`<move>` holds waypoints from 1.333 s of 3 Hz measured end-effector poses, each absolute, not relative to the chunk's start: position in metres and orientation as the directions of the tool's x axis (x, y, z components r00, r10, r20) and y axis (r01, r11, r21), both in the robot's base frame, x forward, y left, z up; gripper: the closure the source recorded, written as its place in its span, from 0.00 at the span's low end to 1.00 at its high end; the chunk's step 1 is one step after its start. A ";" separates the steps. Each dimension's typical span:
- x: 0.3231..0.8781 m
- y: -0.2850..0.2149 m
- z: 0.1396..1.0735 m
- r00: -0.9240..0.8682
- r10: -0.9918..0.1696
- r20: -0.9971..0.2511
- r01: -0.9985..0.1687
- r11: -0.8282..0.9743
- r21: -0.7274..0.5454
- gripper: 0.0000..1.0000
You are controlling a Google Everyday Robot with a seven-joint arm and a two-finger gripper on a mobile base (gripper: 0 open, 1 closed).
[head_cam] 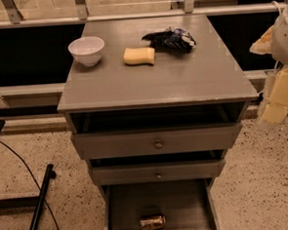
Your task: Pick orange can from bottom drawer and place on counter
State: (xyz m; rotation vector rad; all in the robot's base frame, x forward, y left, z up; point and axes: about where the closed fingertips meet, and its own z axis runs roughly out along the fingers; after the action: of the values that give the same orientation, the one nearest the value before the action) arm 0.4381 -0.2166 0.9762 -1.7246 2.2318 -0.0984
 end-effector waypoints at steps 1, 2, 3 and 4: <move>0.438 -0.217 0.976 -0.221 -0.953 -0.207 -0.931 0.270 -0.246 0.00; 0.442 -0.201 0.961 -0.168 -0.956 -0.241 -0.941 0.228 -0.250 0.00; 0.435 -0.159 0.913 -0.035 -0.951 -0.308 -0.969 0.108 -0.222 0.00; 0.426 -0.141 0.864 0.043 -0.898 -0.438 -0.981 0.046 -0.190 0.00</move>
Offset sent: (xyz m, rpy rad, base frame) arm 0.0133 0.0523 -0.0570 0.1145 -0.0255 0.1822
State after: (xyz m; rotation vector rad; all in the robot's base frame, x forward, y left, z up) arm 0.4261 -0.1412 0.8637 -1.8848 1.8878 0.2492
